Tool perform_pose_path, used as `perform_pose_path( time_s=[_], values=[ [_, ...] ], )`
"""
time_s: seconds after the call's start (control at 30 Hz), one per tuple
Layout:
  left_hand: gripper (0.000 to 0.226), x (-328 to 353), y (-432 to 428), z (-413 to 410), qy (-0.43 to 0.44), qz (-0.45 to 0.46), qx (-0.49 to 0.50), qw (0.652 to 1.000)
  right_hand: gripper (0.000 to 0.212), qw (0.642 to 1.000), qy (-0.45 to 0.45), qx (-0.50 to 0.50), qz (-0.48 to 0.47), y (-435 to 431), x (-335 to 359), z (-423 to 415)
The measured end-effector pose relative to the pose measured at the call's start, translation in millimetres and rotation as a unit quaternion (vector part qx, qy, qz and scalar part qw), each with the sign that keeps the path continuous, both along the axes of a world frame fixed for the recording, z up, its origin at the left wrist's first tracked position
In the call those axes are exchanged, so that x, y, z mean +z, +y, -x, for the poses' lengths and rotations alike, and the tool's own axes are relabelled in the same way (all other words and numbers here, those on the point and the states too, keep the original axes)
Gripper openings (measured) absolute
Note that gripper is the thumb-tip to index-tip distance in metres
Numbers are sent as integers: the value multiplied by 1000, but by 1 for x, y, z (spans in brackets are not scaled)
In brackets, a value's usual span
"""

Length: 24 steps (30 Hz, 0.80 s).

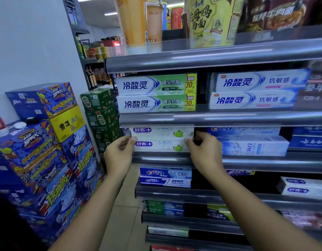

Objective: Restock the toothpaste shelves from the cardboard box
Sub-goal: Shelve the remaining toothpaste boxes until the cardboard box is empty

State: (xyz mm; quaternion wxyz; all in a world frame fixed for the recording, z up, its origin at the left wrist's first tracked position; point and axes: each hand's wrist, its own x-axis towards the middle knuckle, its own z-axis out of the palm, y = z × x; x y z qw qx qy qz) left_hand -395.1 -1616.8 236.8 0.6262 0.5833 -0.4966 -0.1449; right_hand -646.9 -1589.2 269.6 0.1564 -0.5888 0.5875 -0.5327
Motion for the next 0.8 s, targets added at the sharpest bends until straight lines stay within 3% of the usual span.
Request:
perform_pose_path(
  time_s=[0.1, 0.23, 0.33, 0.43, 0.53, 0.63, 0.8],
  values=[
    [16, -7, 26, 12, 24, 56, 39, 997, 34, 998, 8, 24, 50, 28, -14, 16],
    [10, -43, 75, 48, -15, 119, -21, 993, 18, 997, -12, 43, 70, 62, -50, 55],
    [10, -98, 106, 86, -74, 67, -97, 990, 7, 998, -43, 51, 7, 80, -96, 98],
    [6, -168, 135, 123, -89, -77, -172, 978, 6, 994, -47, 38, -94, 98, -159, 144],
    [9, -256, 166, 154, -106, -264, -237, 929, 15, 973, -82, 3, -215, 117, -244, 191],
    [35, -343, 200, 182, -134, -419, -299, 847, 31, 931, -124, -47, -341, 145, -343, 233],
    [5, -497, 226, 249, -143, -586, -313, 733, 14, 842, -155, -85, -510, 196, -522, 266]
  ],
)
